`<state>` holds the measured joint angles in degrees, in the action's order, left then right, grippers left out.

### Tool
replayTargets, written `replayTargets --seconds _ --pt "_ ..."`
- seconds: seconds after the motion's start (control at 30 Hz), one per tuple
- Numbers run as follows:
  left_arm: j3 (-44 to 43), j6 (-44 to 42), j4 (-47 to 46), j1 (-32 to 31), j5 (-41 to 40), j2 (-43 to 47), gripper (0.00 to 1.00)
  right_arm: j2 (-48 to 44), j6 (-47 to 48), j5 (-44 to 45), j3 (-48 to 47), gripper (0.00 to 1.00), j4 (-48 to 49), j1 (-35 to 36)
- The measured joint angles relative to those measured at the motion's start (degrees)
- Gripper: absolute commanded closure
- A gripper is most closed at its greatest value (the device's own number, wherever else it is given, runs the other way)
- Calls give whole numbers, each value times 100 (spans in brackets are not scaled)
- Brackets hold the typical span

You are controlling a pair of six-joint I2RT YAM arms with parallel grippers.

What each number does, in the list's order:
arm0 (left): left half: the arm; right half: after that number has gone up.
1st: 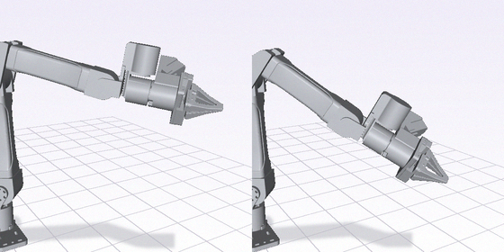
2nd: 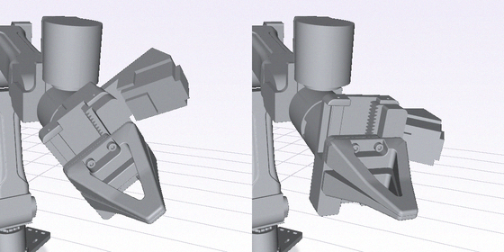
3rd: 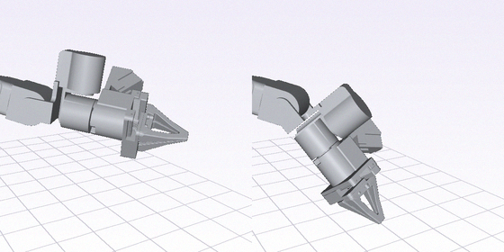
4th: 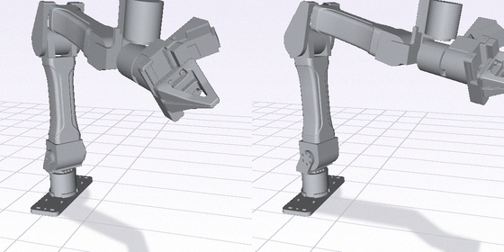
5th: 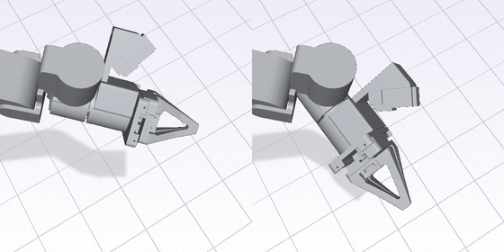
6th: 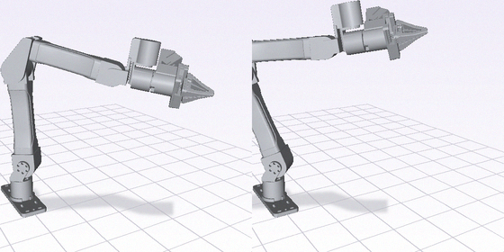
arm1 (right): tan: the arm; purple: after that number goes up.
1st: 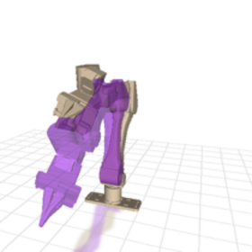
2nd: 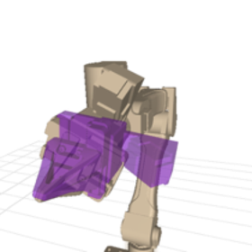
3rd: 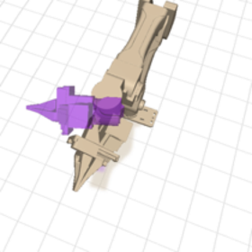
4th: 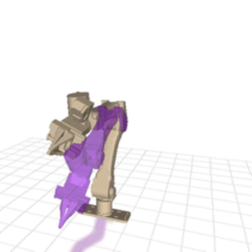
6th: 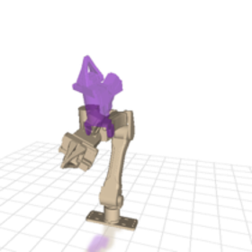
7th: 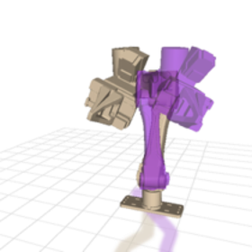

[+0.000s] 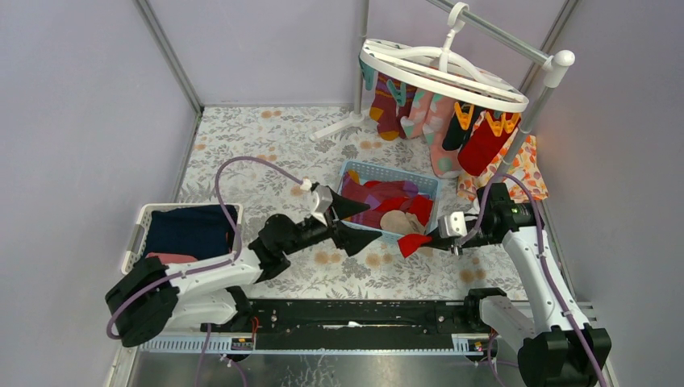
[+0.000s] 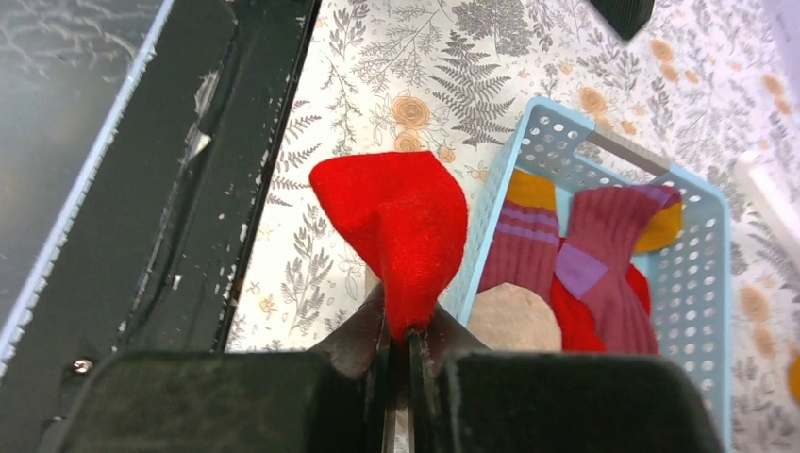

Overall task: Clip the socks to the hanger
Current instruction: Pick up the sock from the bin.

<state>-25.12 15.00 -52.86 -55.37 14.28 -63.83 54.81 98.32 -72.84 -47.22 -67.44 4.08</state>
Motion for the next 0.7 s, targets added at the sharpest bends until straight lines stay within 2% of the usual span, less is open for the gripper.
replayTargets --seconds 0.13,0.27,0.37,0.53,0.7 --pt "72 1902 -350 527 428 -632 19 -44 881 92 -4 96 -297 0" --pt "68 3403 -1121 603 887 -1552 29 -46 1362 155 -17 96 -417 0" --pt "11 4376 -1921 590 1176 -2245 30 -70 1545 210 -17 96 -422 0" --pt "-258 5261 -2721 420 1362 -2924 33 -157 1655 297 -11 95 -422 0" --pt "-525 5657 -3097 243 1449 -3169 35 -164 1696 326 13 95 -420 0"
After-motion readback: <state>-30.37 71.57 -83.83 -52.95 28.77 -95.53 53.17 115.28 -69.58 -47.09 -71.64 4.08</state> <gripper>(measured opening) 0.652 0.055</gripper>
